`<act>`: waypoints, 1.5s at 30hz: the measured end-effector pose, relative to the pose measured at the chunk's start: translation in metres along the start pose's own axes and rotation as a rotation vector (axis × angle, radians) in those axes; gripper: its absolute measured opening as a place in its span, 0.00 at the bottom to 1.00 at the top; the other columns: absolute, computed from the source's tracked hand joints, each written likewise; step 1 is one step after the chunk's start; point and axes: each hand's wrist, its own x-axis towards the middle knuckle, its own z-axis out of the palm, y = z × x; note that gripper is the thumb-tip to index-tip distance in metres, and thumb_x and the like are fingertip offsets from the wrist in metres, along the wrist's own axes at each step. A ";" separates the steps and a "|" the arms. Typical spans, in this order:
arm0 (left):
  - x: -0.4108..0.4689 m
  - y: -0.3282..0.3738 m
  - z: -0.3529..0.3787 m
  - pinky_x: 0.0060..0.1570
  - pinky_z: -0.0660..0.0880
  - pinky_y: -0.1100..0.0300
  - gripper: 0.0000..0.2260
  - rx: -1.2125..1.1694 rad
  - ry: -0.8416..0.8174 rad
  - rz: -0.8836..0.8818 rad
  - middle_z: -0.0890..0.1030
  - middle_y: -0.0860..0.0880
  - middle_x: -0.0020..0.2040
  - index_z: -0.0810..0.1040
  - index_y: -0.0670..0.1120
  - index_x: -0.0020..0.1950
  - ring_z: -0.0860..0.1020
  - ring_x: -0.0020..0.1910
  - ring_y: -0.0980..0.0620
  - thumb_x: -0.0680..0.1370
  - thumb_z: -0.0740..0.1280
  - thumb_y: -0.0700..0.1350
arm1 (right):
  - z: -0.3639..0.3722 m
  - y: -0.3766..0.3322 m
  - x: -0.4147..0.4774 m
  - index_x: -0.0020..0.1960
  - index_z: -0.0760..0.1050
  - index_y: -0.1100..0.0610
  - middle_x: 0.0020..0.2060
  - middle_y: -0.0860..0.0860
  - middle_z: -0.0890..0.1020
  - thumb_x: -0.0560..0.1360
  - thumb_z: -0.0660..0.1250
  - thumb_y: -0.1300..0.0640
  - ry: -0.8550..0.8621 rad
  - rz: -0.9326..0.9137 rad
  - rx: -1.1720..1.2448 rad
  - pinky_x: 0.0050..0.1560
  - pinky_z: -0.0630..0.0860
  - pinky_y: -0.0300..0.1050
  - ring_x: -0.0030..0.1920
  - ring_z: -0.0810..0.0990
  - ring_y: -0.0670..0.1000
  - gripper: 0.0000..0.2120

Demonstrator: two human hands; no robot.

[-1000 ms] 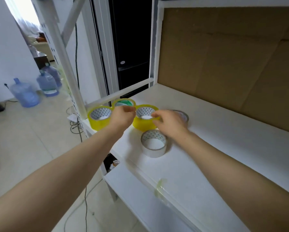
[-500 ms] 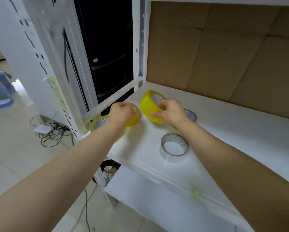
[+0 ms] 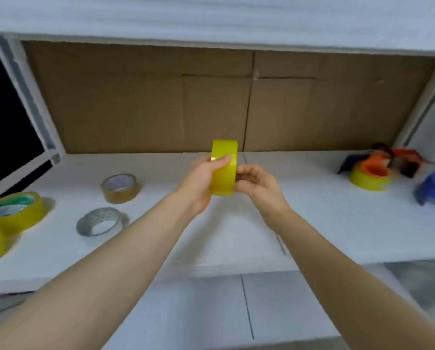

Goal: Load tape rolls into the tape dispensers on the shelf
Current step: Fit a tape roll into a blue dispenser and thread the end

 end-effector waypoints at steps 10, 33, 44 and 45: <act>-0.033 -0.097 0.250 0.49 0.74 0.58 0.08 0.181 -0.398 -0.018 0.82 0.45 0.48 0.79 0.44 0.53 0.79 0.46 0.50 0.75 0.66 0.39 | -0.251 0.029 -0.118 0.49 0.77 0.58 0.41 0.54 0.81 0.77 0.64 0.59 0.389 0.073 0.074 0.41 0.76 0.39 0.42 0.79 0.50 0.04; 0.165 -0.192 0.523 0.68 0.57 0.55 0.27 1.585 -0.487 0.885 0.71 0.48 0.66 0.66 0.47 0.70 0.65 0.67 0.46 0.73 0.67 0.53 | -0.560 0.055 -0.078 0.63 0.71 0.57 0.60 0.58 0.76 0.73 0.66 0.54 1.102 0.259 0.405 0.61 0.73 0.56 0.58 0.76 0.60 0.20; 0.195 -0.193 0.537 0.37 0.65 0.56 0.12 0.851 -0.276 0.248 0.70 0.48 0.33 0.68 0.47 0.35 0.70 0.36 0.48 0.77 0.66 0.46 | -0.602 0.073 -0.035 0.65 0.70 0.60 0.58 0.58 0.76 0.75 0.64 0.56 0.983 0.280 0.563 0.48 0.76 0.51 0.50 0.78 0.57 0.20; 0.194 -0.187 0.535 0.40 0.68 0.54 0.12 0.668 -0.227 0.138 0.71 0.47 0.34 0.69 0.47 0.35 0.71 0.38 0.48 0.77 0.66 0.45 | -0.602 0.071 -0.027 0.65 0.71 0.59 0.55 0.57 0.77 0.75 0.64 0.57 0.953 0.270 0.581 0.43 0.75 0.48 0.46 0.78 0.55 0.19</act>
